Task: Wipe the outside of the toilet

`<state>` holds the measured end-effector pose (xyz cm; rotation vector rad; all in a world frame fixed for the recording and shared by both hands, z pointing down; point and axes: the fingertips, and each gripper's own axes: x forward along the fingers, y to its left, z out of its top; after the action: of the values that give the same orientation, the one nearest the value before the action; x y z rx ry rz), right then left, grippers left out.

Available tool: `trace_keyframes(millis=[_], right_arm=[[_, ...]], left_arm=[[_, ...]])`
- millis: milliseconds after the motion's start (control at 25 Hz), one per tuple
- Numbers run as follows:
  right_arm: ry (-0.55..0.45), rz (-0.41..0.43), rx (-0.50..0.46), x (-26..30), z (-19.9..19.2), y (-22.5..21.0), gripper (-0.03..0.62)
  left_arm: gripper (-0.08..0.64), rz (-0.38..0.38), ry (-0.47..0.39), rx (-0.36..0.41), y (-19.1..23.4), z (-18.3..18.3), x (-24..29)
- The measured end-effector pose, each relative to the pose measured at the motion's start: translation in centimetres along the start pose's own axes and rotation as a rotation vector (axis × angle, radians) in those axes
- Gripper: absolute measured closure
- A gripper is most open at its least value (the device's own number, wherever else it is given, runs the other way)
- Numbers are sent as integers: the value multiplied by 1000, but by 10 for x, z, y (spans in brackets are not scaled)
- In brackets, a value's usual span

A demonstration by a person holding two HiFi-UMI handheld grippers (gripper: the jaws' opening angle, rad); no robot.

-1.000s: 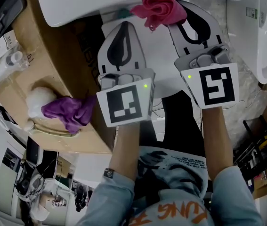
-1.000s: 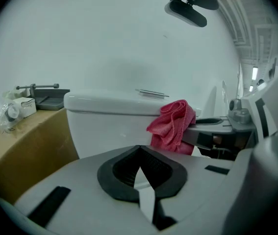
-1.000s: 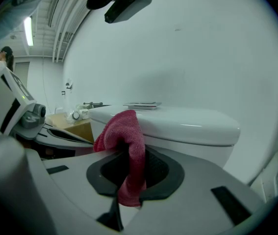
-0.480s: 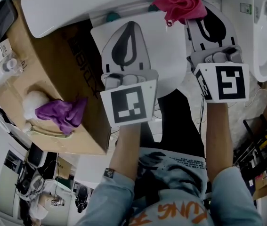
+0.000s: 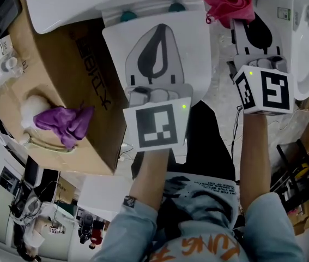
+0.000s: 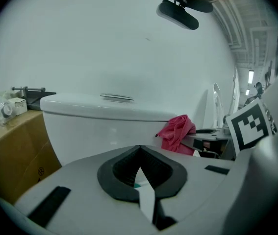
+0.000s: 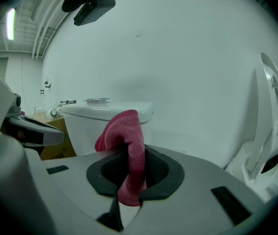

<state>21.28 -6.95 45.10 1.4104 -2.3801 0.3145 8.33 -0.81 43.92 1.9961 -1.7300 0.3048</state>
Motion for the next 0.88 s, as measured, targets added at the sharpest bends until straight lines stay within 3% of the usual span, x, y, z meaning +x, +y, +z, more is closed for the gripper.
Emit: trace_keyframes(millis=[200,360,520,760,880], right_arm=[[16,48,18,-7,-8,32,522],[36,127,18,-2,-19,94,522],[54,245,-3,5,-24,161,522],[74,342,-37,55,15,138,522],[59,368,-43,82,42,155,522]], left_arm=[[535,31,33,-5,25,-13,-20],[535,89,40,-11,75,-24,-39],[535,152,51,-89,122,-34,-62],[535,146,39,-73,103,24,-7],[535,130,39,-113,120,43,7]])
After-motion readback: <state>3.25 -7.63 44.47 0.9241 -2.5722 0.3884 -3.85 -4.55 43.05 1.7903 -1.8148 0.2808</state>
